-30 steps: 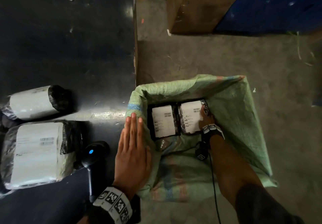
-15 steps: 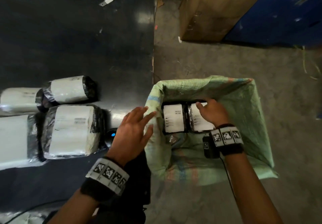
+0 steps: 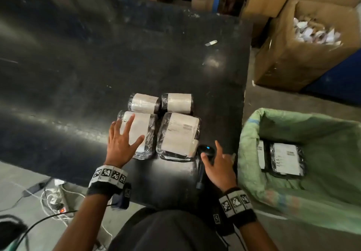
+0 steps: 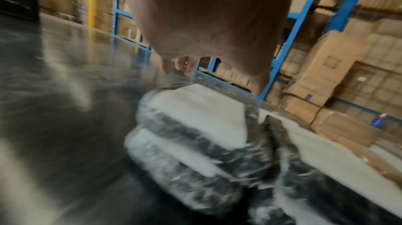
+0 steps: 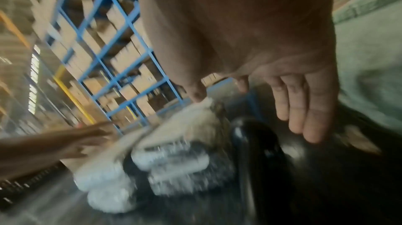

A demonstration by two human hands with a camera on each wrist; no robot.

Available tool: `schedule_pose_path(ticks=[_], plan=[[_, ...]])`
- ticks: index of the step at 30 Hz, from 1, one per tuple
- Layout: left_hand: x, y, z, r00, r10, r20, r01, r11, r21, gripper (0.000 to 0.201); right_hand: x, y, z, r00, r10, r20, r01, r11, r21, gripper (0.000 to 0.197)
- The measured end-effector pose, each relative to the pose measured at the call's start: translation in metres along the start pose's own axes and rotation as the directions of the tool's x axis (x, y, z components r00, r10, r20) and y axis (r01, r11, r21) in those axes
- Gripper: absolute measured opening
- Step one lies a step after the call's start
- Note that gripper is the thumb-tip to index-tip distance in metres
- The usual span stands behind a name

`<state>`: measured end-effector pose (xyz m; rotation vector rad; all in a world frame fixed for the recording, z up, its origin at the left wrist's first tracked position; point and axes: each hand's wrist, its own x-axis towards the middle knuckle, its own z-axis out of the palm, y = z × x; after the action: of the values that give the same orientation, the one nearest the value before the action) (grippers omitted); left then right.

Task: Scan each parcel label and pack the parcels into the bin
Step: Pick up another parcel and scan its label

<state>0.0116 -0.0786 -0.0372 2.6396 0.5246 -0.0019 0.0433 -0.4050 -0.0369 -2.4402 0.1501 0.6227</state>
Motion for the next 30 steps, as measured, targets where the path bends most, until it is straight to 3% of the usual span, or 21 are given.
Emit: schedule_pose_path(ticks=[2, 4, 8, 12, 16, 20, 24, 30], plan=[[-0.002, -0.031, 0.003, 0.994, -0.083, 0.075, 0.084, 0.996, -0.021, 0.096, 0.002, 0.008, 0.023, 0.997, 0.077, -0.016, -0.076, 0.993, 0.088, 0.075], [0.000, -0.054, 0.007, 0.981, -0.117, 0.155, 0.131, 0.988, -0.081, 0.102, 0.005, 0.013, 0.041, 0.995, 0.080, -0.057, -0.067, 0.978, 0.195, 0.073], [0.012, -0.074, 0.009, 0.967, -0.049, 0.252, 0.114, 0.962, -0.248, 0.101, 0.000, 0.002, 0.055, 0.985, 0.116, -0.127, -0.052, 0.904, 0.424, 0.060], [0.010, -0.065, -0.001, 0.971, -0.027, 0.238, 0.140, 0.869, -0.475, 0.091, 0.000, -0.005, 0.059, 0.977, 0.209, -0.026, -0.143, 0.750, 0.646, 0.058], [0.008, -0.062, -0.002, 0.979, -0.005, 0.203, 0.113, 0.847, -0.520, 0.089, 0.002, -0.012, 0.060, 0.967, 0.253, -0.031, -0.167, 0.722, 0.671, 0.054], [0.005, -0.042, -0.006, 0.993, 0.024, 0.114, 0.031, 0.891, -0.454, 0.088, 0.009, -0.014, 0.063, 0.955, 0.293, -0.049, -0.185, 0.715, 0.674, 0.052], [0.014, -0.027, -0.008, 0.990, -0.063, 0.125, 0.114, 0.880, -0.461, 0.081, 0.013, -0.019, 0.066, 0.948, 0.310, -0.078, -0.184, 0.729, 0.660, 0.047], [0.024, -0.034, -0.013, 0.995, 0.001, 0.100, 0.046, 0.883, -0.467, 0.066, 0.007, -0.032, 0.051, 0.937, 0.307, -0.167, -0.138, 0.764, 0.630, 0.040]])
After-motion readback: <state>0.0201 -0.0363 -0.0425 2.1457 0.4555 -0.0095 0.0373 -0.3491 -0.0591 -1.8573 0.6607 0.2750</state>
